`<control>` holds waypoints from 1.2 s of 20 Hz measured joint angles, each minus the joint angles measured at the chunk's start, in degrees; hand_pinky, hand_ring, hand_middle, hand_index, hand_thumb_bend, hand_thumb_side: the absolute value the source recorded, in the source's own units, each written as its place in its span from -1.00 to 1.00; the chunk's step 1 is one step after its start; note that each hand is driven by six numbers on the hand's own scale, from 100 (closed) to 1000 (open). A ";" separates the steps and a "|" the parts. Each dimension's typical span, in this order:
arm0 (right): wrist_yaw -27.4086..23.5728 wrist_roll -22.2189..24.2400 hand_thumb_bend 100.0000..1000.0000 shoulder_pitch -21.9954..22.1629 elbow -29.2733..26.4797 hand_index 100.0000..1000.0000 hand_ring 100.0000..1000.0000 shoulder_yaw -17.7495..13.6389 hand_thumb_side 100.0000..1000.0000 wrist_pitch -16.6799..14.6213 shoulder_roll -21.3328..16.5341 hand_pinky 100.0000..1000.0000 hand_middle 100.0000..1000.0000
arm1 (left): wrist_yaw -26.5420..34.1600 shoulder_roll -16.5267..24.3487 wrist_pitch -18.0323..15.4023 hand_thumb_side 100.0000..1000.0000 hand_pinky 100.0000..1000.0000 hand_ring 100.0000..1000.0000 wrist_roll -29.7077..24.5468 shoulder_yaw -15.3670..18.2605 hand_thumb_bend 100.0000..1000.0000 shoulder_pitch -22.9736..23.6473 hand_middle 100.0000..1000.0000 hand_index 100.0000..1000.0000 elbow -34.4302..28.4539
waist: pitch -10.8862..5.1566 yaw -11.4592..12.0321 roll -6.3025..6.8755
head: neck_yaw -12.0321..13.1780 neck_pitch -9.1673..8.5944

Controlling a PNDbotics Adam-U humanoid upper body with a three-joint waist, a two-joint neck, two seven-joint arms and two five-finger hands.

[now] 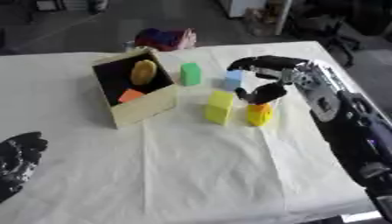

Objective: Pick up objects on the table and place them in the box.

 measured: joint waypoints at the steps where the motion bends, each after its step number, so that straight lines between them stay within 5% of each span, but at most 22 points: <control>1: -0.01 1.16 -0.96 0.44 -0.51 1.00 0.97 -0.11 0.20 -0.02 -0.43 0.94 1.00 | -0.01 0.00 0.00 -0.18 0.63 0.58 0.00 0.01 -1.00 0.01 0.40 0.72 0.00 | 0.00 -0.12 0.00 | 0.00 0.00; 3: 0.47 3.10 -0.88 1.00 -0.92 1.00 0.98 -0.22 0.10 0.12 -1.02 0.94 1.00 | -0.02 0.01 0.00 -0.18 0.63 0.58 0.00 0.03 -1.00 0.01 0.40 0.72 0.00 | 0.00 -0.13 0.00 | 0.00 0.00; 4: 1.18 3.84 -0.79 1.22 -0.91 1.00 0.99 -0.22 -0.15 0.27 -1.10 0.94 1.00 | -0.03 0.01 0.00 -0.18 0.63 0.58 0.00 0.04 -1.00 0.01 0.40 0.72 0.00 | 0.00 -0.13 0.00 | 0.00 0.00; 5: 2.10 4.42 -0.82 1.38 -0.79 1.00 0.99 -0.19 0.00 0.45 -1.11 0.94 1.00 | -0.04 0.01 0.00 -0.18 0.63 0.58 0.00 0.04 -1.00 0.01 0.40 0.72 0.00 | 0.00 -0.13 0.00 | -0.01 0.00; 11: 10.68 4.29 -0.59 1.33 2.91 1.00 1.00 0.48 -0.11 0.98 -0.46 0.95 1.00 | -0.04 0.01 0.00 -0.18 0.63 0.58 0.00 0.17 -1.00 0.01 0.40 0.72 0.00 | 0.00 -0.12 0.00 | -0.07 0.00; 18: 18.90 1.02 -0.66 1.25 8.97 0.96 0.94 1.17 -0.28 0.23 1.41 0.86 0.98 | -0.04 0.01 0.00 -0.18 0.63 0.58 0.00 0.17 -1.00 0.00 0.40 0.72 0.00 | 0.00 -0.10 0.00 | -0.27 0.00; 21: 20.47 -0.51 -0.72 0.78 10.64 0.70 0.56 1.16 -0.91 -0.07 1.91 0.58 0.60 | -0.04 0.01 0.00 -0.18 0.63 0.58 0.00 0.17 -1.00 0.00 0.40 0.72 0.00 | 0.00 -0.06 0.00 | -0.31 0.00; 24: 22.46 -5.32 -0.80 0.60 10.97 0.35 0.23 0.90 -0.94 0.84 2.39 0.39 0.15 | -0.04 0.01 0.01 -0.18 0.63 0.58 0.01 0.17 -1.00 0.00 0.40 0.72 0.00 | 0.00 -0.06 0.00 | -0.31 0.00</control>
